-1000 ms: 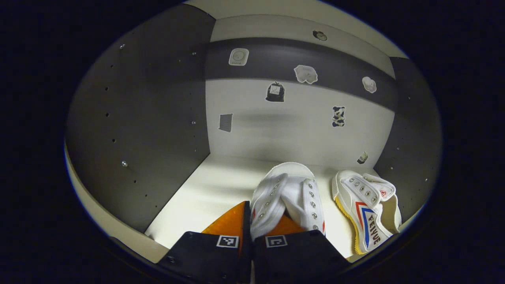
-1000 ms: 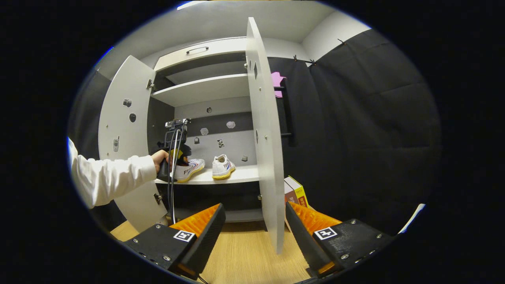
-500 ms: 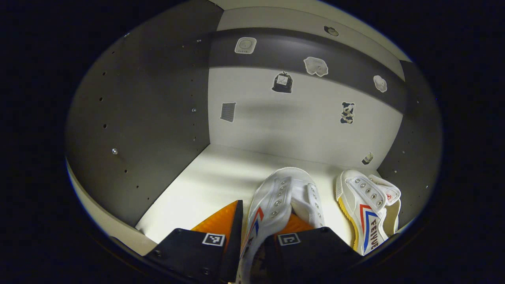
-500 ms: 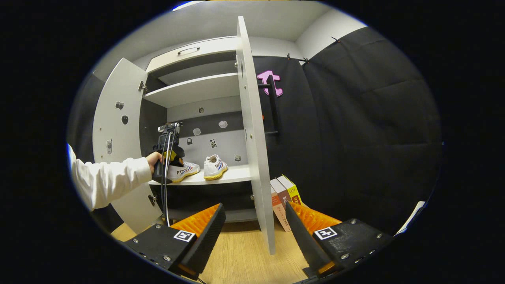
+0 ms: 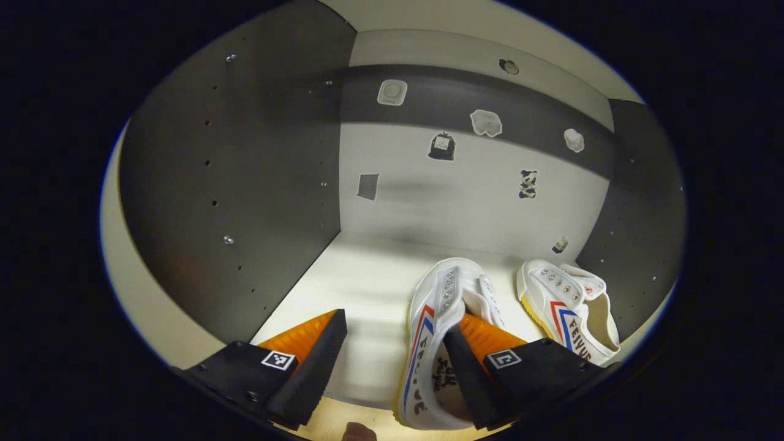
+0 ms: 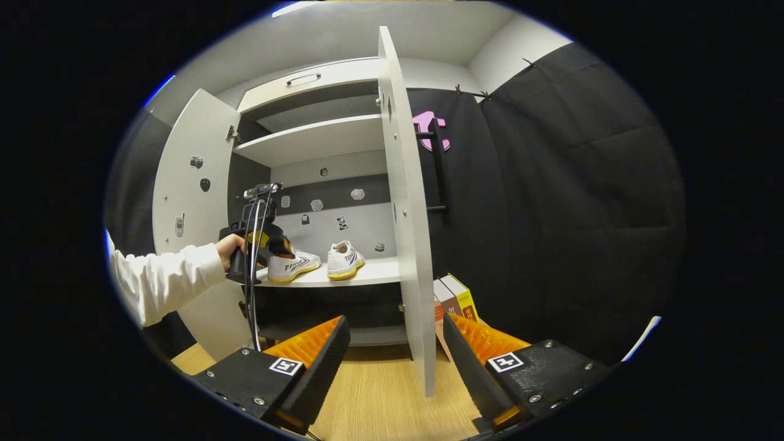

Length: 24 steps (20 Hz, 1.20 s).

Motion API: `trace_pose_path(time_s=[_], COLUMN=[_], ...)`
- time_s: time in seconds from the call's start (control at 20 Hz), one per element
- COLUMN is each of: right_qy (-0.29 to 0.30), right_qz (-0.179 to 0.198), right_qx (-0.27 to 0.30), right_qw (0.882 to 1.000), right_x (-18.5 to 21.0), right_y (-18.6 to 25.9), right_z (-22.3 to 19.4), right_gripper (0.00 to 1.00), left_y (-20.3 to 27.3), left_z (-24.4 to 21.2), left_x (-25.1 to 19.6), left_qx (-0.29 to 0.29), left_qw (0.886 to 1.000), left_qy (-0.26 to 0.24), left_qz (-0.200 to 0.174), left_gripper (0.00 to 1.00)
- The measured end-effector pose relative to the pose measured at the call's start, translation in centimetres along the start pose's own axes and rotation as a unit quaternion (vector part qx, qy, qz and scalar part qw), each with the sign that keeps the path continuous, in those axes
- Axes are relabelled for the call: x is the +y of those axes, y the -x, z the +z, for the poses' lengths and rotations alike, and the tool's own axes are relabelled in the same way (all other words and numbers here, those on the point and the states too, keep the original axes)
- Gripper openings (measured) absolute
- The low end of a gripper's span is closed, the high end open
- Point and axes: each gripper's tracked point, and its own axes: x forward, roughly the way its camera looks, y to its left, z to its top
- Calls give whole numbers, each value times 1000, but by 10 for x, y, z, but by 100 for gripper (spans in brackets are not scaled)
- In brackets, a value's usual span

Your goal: Grab one shoe with the right hand and put it into the shoe cabinet, grab the other shoe with the left hand and put it into the shoe cabinet; then close the right door with the right hand and the left door with the left hand.

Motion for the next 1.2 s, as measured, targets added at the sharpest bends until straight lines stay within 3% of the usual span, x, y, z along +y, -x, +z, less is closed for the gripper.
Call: trace_pose_path(time_s=[0.2,0.25,0.3,0.5,0.65,0.9,1.2], right_qy=[-2,-3,-6,-11,-18,-19,-17], right_qz=[19,23,29,46,59,67,67], right_qx=[-4,-3,-3,-8,-13,-21,-29], right_qw=[1000,1000,1000,999,998,997,997], right_x=[11,14,17,26,33,34,37], right_y=[0,0,1,3,8,17,25], right_z=[1,0,0,2,3,1,-12], right_gripper=[94,90,94,94,94,94,94], left_y=[55,75,98,178,224,278,304], left_z=[18,24,33,38,18,-51,-138], left_x=[-13,-15,-18,-20,-13,16,33], left_qx=[-50,-65,-88,-158,-182,-209,-210], left_qw=[998,996,994,982,975,972,973], left_qy=[9,5,-3,-15,0,-1,7], left_qz=[-46,-55,-66,-101,-125,-107,-93], left_gripper=[98,98,98,97,97,97,97])
